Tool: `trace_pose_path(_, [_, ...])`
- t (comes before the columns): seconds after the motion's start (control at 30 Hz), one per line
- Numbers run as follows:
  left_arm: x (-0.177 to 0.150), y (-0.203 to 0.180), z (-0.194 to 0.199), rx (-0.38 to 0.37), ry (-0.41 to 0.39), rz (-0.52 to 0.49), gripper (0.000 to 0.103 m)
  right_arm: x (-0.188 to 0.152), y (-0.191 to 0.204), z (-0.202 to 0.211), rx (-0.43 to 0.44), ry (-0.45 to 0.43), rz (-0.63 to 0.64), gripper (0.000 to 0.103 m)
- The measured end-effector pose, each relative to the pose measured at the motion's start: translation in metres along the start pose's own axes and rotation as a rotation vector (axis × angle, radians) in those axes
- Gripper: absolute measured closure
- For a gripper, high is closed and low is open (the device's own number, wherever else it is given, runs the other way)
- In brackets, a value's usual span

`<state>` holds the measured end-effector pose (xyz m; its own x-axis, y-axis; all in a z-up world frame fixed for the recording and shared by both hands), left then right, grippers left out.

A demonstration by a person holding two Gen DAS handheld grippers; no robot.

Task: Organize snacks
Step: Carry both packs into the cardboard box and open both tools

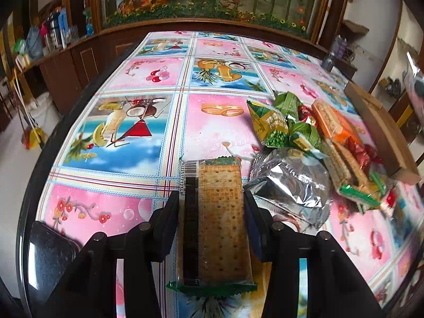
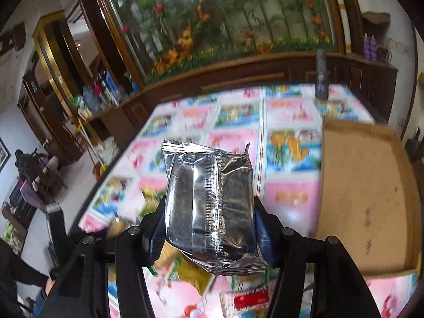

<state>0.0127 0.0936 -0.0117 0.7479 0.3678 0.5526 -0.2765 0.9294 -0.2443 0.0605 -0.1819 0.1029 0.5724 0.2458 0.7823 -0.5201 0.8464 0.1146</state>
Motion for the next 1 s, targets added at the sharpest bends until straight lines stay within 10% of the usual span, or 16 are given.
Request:
trace_pose_path(0.5, [0.047, -0.051, 0.091, -0.204, -0.139, 0.015, 0.058, 0.069, -0.043, 0.073, -0.001, -0.28, -0.131, 0.04])
trace_pose_path(1.0, [0.07, -0.277, 0.052, -0.434, -0.012, -0.178, 0.058, -0.002, -0.216, 0.031, -0.087, -0.248, -0.412, 0.041])
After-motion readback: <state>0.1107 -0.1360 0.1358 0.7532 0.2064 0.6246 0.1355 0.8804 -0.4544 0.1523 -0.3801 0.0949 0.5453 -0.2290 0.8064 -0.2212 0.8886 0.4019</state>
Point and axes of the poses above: each gripper's, at about its wrist camera, not at the fingertips, and z roughly against the way its jaws point, y to its left, x to its top, the point moved 3 cm from there along -z, roughly the way its jaws point, and after that the axes turned 13 degrees about z, right-handed, at the moved point
